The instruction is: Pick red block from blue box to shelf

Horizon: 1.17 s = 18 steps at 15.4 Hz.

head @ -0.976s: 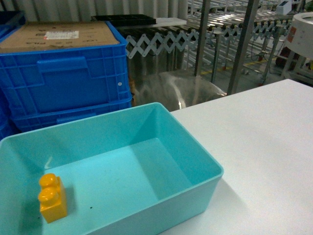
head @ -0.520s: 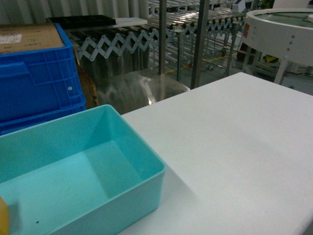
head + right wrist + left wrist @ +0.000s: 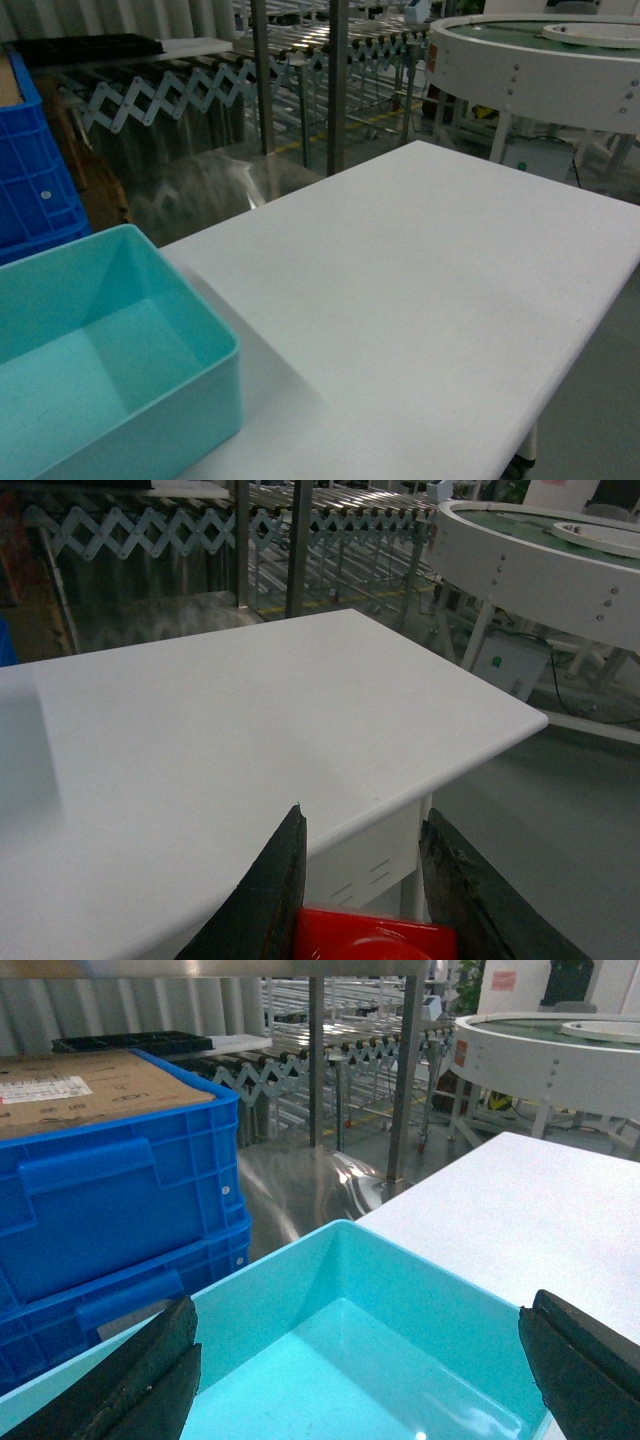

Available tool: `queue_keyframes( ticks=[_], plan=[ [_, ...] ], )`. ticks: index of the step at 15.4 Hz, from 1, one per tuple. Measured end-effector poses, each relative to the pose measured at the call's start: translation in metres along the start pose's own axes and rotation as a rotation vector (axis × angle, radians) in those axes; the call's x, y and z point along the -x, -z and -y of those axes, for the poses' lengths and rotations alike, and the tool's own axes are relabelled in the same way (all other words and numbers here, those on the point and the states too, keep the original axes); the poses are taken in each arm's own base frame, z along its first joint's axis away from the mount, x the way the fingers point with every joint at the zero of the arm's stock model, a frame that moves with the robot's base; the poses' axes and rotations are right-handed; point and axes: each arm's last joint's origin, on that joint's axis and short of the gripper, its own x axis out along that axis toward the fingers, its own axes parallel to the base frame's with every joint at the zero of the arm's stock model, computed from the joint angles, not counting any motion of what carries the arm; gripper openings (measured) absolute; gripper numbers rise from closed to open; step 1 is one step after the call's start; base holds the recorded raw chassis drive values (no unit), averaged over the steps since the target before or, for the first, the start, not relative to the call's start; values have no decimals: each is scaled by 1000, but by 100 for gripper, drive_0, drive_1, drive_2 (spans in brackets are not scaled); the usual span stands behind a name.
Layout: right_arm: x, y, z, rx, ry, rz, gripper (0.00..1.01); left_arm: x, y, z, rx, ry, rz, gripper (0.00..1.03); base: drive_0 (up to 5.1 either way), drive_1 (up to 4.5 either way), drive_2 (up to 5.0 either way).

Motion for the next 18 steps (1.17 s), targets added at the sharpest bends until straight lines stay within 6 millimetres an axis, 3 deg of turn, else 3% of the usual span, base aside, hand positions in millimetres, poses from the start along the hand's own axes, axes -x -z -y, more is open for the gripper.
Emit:
queue_keyframes(
  ticks=[18],
  plan=[
    [0,0,0,0,0,0,29,0,0,0,0,0,0,98,-151,-151,-151]
  ],
)
